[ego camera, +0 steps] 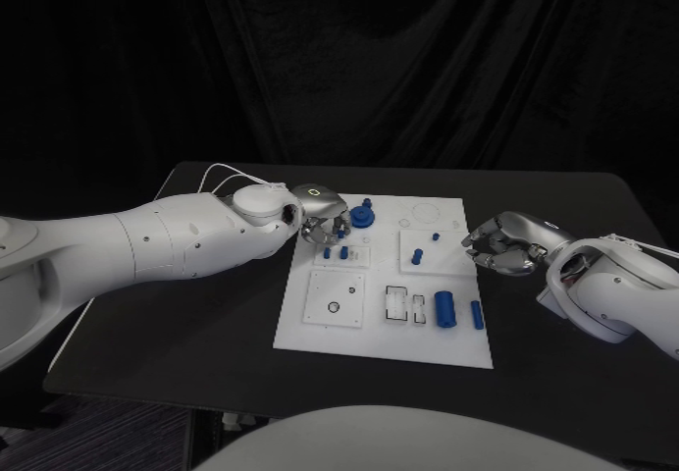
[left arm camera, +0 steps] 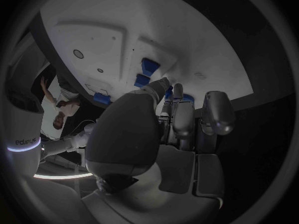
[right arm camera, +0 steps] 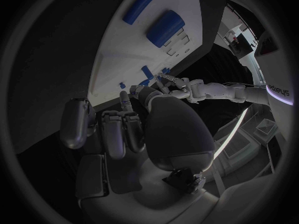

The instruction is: Assemble the parts on the task board

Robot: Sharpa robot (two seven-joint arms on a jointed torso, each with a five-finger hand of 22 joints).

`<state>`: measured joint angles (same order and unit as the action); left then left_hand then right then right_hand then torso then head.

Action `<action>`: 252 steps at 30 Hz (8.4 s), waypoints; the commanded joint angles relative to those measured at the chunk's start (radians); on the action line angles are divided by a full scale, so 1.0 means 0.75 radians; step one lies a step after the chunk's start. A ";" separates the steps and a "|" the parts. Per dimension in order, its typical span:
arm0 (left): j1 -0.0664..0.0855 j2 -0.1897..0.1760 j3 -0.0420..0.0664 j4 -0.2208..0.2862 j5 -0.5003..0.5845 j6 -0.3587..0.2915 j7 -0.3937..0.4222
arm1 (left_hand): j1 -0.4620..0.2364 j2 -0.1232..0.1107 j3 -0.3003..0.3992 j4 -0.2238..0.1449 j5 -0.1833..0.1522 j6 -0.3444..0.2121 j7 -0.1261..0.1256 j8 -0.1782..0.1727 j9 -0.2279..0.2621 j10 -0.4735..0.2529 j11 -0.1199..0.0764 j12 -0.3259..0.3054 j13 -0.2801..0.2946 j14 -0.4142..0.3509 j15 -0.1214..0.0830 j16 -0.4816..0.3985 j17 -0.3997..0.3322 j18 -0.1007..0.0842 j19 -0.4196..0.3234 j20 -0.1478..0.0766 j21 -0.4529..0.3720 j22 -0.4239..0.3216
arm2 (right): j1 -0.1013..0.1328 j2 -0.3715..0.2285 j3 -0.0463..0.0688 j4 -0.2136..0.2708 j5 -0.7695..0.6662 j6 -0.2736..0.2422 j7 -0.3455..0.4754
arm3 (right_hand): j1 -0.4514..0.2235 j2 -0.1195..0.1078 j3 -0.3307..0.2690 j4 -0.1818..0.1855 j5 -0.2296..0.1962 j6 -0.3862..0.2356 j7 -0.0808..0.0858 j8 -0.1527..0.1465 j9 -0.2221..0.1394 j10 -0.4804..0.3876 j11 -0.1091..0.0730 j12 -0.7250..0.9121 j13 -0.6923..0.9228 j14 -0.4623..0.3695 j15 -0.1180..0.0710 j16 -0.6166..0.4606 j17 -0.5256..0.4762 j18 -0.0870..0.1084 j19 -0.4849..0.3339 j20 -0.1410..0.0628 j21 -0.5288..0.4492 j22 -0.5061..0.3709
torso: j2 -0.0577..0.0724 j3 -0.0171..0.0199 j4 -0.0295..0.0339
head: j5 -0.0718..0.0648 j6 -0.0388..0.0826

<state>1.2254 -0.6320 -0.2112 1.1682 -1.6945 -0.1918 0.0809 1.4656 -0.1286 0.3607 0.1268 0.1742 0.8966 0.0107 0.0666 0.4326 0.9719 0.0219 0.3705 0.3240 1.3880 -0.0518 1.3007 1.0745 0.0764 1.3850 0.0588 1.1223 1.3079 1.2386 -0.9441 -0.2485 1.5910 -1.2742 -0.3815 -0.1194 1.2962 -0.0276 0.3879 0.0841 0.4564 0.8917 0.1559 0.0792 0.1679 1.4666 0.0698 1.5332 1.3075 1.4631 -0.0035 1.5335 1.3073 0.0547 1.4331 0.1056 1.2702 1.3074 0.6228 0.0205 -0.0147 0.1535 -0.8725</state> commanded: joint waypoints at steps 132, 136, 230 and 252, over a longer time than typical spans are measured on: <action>-0.168 -0.471 0.000 0.476 1.981 0.107 0.991 | -0.195 0.516 -0.817 0.199 0.391 -0.864 0.034 -0.047 -0.535 -1.211 0.019 -0.478 -0.416 -1.845 0.280 -1.732 -1.431 0.077 -1.796 0.219 -1.460 -1.536 | -0.041 0.391 0.002 -0.498 -0.270 0.015 0.193 | 0.099 -0.116 0.023 -0.073 -0.005 0.034 0.028 0.076 0.072 -1.024 0.086 -1.299 -1.262 -0.163 0.076 -0.274 -0.258 0.105 -0.229 0.067 -0.485 0.116 | 0.004 -0.0111 0.0139 | -0.107 0.030; -0.172 -0.471 0.000 0.476 1.981 0.107 0.989 | -0.190 0.515 -0.815 0.198 0.397 -0.864 0.031 -0.047 -0.535 -1.210 0.025 -0.478 -0.415 -1.842 0.285 -1.731 -1.429 0.080 -1.793 0.226 -1.458 -1.530 | -0.042 0.398 0.002 -0.504 -0.270 0.017 0.194 | 0.104 -0.110 0.024 -0.080 0.000 0.058 0.026 0.091 0.084 -1.019 0.083 -1.299 -1.267 -0.163 0.074 -0.273 -0.259 0.105 -0.228 0.064 -0.483 0.117 | 0.005 -0.0118 0.0140 | -0.109 0.029; -0.195 -0.440 0.000 0.440 1.981 0.165 0.936 | -0.132 0.515 -0.778 0.162 0.458 -0.833 0.082 -0.043 -0.531 -1.196 0.082 -0.476 -0.413 -1.787 0.348 -1.705 -1.415 0.083 -1.760 0.291 -1.442 -1.498 | 0.039 0.302 0.010 -0.035 -0.282 -0.013 0.182 | 0.159 -0.052 0.017 -0.164 -0.106 0.122 -0.005 0.141 0.216 -0.722 0.028 -1.376 -1.390 -0.126 0.022 -0.301 -0.308 0.092 -0.180 0.014 -0.407 0.131 | 0.005 -0.0126 0.0140 | -0.070 0.000; -0.195 -0.443 0.000 0.445 1.981 0.183 0.933 | -0.141 0.528 -0.769 0.180 0.451 -0.847 0.074 -0.045 -0.533 -1.214 0.076 -0.479 -0.416 -1.834 0.277 -1.725 -1.426 0.115 -1.788 0.250 -1.459 -1.544 | -0.077 0.538 0.007 -0.097 -0.436 0.026 0.149 | 0.161 -0.057 0.012 -0.165 -0.120 0.122 -0.006 0.140 0.224 -0.727 0.030 -1.399 -1.402 -0.117 0.024 -0.294 -0.298 0.091 -0.173 0.015 -0.403 0.132 | 0.005 -0.0136 0.0148 | -0.045 0.000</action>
<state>1.0809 -0.9665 -0.2121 1.5011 -0.2089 -0.0748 0.6771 1.3566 0.2596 -0.2158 0.2593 0.5112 0.2662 0.0659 0.0309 0.0331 0.0648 0.0796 0.0145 0.0125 0.0146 0.1570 0.0113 0.0056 0.1549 0.0453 0.2517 0.0328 0.1501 1.1844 -0.5420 -0.2443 1.5226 -1.5663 -0.3707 0.0262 1.4227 -0.0647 0.4027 -0.0387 0.3700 0.9843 0.1523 0.1867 0.3347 0.9184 0.0928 0.4887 0.2571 1.3676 0.0153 1.3093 1.0822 0.1323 1.2974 0.1162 0.9642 1.3080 0.6265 0.0104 -0.0038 0.1185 -0.8729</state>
